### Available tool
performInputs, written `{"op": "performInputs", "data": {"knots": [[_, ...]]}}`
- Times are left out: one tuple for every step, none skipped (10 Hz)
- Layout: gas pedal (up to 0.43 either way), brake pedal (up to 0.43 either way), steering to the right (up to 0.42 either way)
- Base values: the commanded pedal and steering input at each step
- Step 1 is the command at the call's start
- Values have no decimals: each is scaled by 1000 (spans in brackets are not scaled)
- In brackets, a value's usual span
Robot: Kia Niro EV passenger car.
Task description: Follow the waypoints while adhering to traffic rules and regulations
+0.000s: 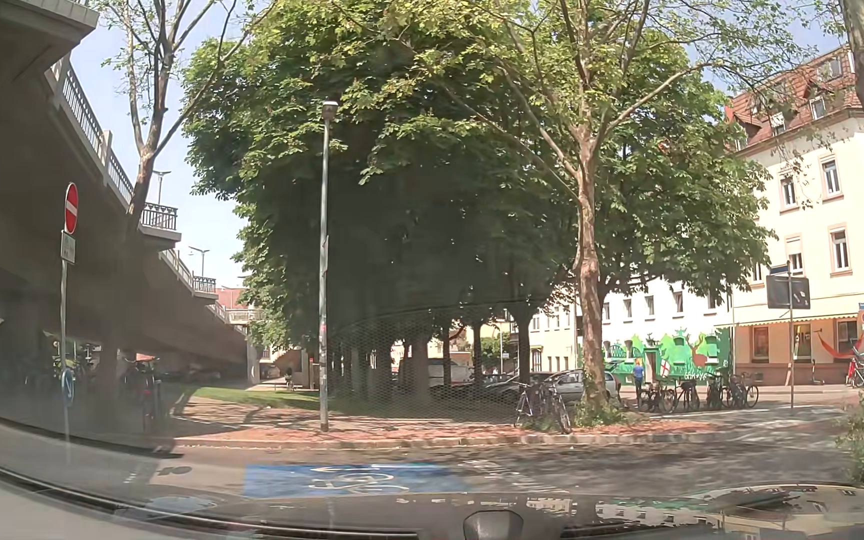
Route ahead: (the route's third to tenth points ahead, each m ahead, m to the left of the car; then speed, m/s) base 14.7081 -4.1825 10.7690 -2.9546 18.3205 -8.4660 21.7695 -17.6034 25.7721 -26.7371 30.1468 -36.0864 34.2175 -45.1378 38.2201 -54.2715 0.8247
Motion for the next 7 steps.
{"op": "performInputs", "data": {"knots": [[0, 6, -333], [0, 30, -312], [0, 73, -292], [0, 110, -267], [0, 116, -243], [0, 128, -224], [0, 146, -213]]}}
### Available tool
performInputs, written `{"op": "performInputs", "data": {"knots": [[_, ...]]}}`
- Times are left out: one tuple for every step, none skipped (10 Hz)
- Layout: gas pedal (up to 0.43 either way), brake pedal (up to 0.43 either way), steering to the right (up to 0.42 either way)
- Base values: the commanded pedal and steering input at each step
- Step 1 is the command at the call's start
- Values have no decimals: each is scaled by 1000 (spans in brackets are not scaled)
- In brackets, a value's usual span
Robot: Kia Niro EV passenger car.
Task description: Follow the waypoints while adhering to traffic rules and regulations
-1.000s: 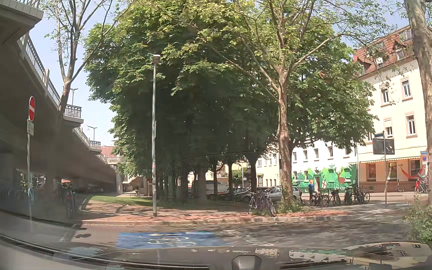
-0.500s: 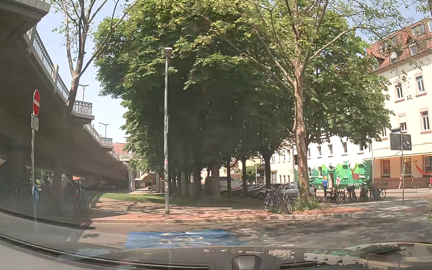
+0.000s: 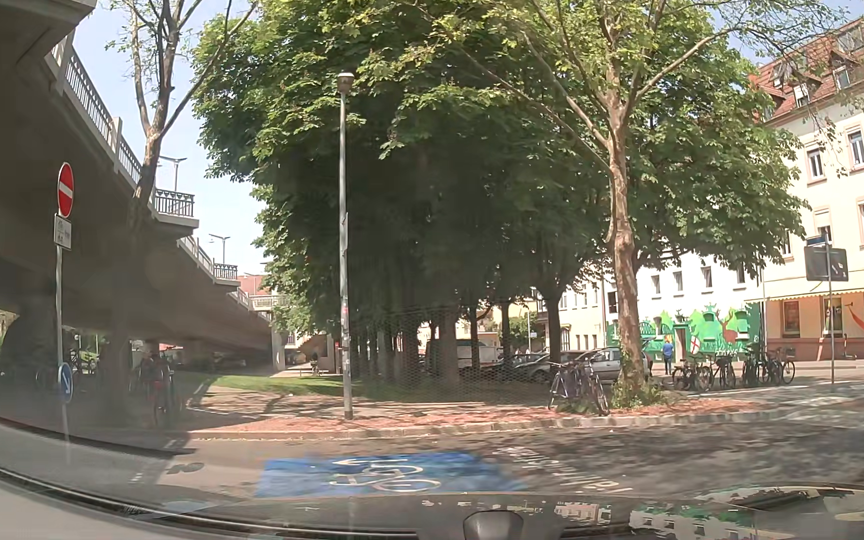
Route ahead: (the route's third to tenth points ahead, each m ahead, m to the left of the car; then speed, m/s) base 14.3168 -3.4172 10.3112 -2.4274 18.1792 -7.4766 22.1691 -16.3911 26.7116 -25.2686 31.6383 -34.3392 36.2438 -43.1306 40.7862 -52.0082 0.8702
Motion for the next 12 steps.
{"op": "performInputs", "data": {"knots": [[0, 165, -198], [0, 171, -185], [0, 159, -177], [0, 104, -167], [0, 6, -157], [0, 0, -145], [0, 0, -130], [0, 0, -110], [0, 0, -94], [0, 0, -69], [28, 0, -44], [47, 0, -16]]}}
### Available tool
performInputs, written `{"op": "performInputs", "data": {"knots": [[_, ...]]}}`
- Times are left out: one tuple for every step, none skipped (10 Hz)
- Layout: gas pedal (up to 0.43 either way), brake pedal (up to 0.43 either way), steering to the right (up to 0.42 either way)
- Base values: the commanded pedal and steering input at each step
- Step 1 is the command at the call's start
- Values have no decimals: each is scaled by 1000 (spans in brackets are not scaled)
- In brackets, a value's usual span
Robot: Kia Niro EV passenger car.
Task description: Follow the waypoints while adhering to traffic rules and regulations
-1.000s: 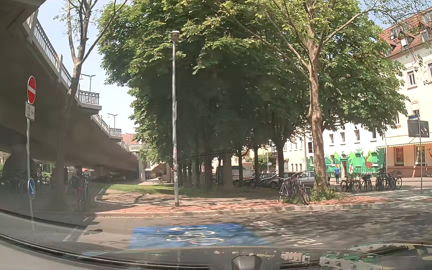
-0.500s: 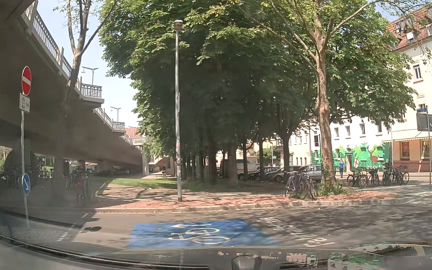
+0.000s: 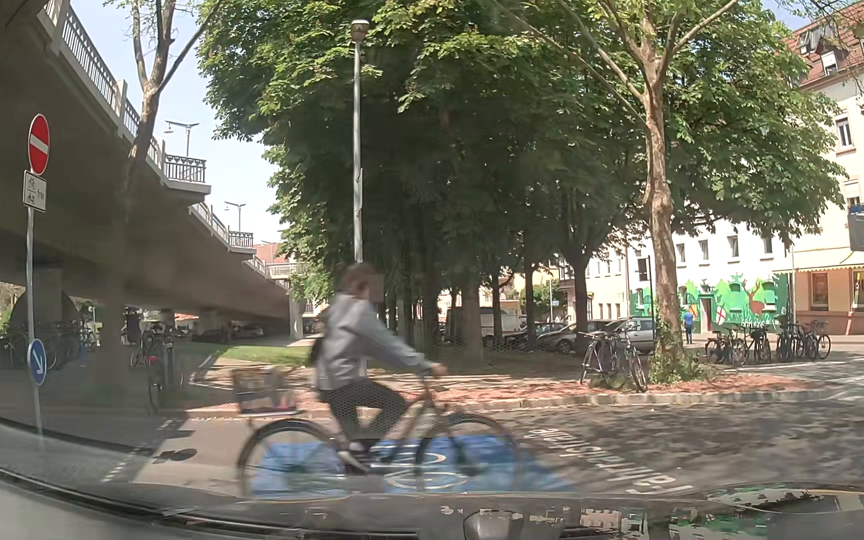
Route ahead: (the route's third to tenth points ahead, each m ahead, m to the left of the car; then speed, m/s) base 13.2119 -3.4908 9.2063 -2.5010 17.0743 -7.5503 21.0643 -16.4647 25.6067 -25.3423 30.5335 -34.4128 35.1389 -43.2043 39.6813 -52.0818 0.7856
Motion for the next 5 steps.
{"op": "performInputs", "data": {"knots": [[79, 0, 7], [87, 0, 36], [87, 0, 66], [87, 0, 88], [87, 0, 120]]}}
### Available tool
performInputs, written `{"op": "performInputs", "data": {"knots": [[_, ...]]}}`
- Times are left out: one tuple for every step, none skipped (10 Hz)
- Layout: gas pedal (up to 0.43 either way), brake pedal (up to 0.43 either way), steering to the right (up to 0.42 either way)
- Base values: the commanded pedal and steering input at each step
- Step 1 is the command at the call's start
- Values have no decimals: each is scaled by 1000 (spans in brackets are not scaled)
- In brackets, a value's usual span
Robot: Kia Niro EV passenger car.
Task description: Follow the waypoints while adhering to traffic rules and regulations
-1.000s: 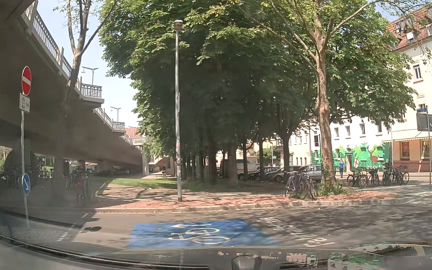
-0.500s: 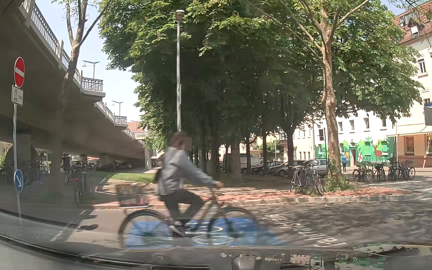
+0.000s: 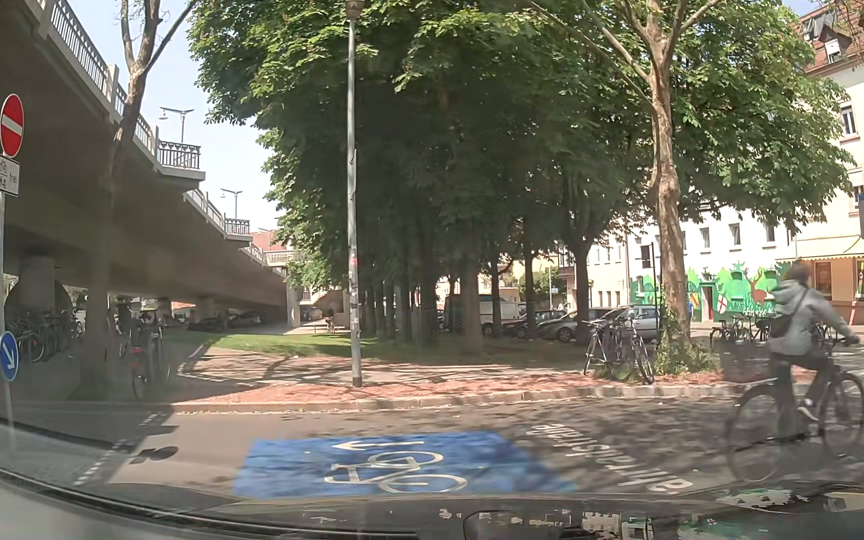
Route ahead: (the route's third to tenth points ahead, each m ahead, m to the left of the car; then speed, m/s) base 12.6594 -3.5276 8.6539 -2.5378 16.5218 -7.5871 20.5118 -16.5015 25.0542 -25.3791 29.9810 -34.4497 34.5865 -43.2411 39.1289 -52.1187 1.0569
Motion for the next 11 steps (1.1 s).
{"op": "performInputs", "data": {"knots": [[87, 0, 157], [87, 0, 193], [87, 0, 241], [87, 0, 304], [87, 0, 350], [59, 0, 426], [47, 0, 489], [47, 0, 534], [20, 0, 567], [0, 0, 599], [0, 0, 638]]}}
